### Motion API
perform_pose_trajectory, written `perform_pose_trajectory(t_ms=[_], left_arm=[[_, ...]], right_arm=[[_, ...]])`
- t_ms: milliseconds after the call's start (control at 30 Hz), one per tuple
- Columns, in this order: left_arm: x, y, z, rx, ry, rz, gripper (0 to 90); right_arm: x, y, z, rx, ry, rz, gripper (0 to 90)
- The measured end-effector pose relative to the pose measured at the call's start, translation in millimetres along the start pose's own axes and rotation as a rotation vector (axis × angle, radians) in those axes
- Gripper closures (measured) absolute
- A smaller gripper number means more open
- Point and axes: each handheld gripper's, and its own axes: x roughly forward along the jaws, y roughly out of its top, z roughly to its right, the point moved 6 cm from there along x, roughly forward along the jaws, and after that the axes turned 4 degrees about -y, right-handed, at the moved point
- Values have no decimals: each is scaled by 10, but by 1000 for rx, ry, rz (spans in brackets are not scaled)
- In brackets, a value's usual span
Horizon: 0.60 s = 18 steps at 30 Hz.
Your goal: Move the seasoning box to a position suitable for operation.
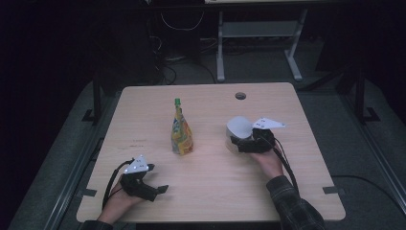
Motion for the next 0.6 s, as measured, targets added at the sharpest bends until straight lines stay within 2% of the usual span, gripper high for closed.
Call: perform_pose_trajectory(t_ms=[367,533,600], left_arm=[[0,0,4,3,-1,-2,0],[4,0,7,5,-3,-3,0],[3,0,7,5,-4,-4,0]], right_arm=[[22,2,-8,-10,-10,5,138],[3,12,-24,-45,-36,9,149],[1,13,-29,-43,-36,8,150]])
